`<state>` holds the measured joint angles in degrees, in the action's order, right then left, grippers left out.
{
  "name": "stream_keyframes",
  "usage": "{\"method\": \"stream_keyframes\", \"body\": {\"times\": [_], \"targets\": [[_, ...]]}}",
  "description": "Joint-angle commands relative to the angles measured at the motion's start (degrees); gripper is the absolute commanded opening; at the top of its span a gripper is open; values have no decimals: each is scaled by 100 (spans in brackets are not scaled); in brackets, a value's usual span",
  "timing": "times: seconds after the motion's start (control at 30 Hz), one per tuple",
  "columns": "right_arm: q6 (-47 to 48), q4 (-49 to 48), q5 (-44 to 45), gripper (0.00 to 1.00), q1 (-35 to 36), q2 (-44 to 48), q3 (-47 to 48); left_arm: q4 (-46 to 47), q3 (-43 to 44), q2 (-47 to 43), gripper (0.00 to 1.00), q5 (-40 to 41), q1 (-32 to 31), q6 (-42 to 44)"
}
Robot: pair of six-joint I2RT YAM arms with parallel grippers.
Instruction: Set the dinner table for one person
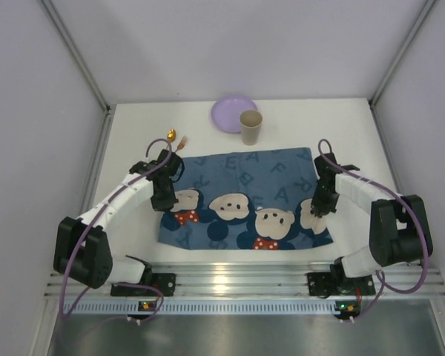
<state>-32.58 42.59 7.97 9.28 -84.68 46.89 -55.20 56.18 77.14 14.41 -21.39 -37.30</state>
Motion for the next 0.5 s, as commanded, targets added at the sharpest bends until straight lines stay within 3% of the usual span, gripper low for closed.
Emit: {"method": "stream_keyframes", "body": {"times": [0.0,0.07,0.1,0.13,0.2,0.3,0.4,0.47], "targets": [[102,144,258,0,-93,66,-23,-237,7,134,0,281,100,170],[138,153,153,0,-102,66,-5,-88,-2,230,3,246,100,240],[181,162,66,1,-93,66,21,-61,24,283,23,255,108,267],[208,179,4,7,-84,57,39,-26,50,414,38,272,108,284],[243,206,-154,22,-84,84,65,-8,217,564,61,334,108,372],[191,416,-286,36,-75,329,31,62,638,941,70,509,143,600],[129,443,-383,51,-67,523,-118,53,964,1241,72,580,205,697],[103,548,-436,55,-58,655,-145,44,1298,1513,73,624,275,785]]}}
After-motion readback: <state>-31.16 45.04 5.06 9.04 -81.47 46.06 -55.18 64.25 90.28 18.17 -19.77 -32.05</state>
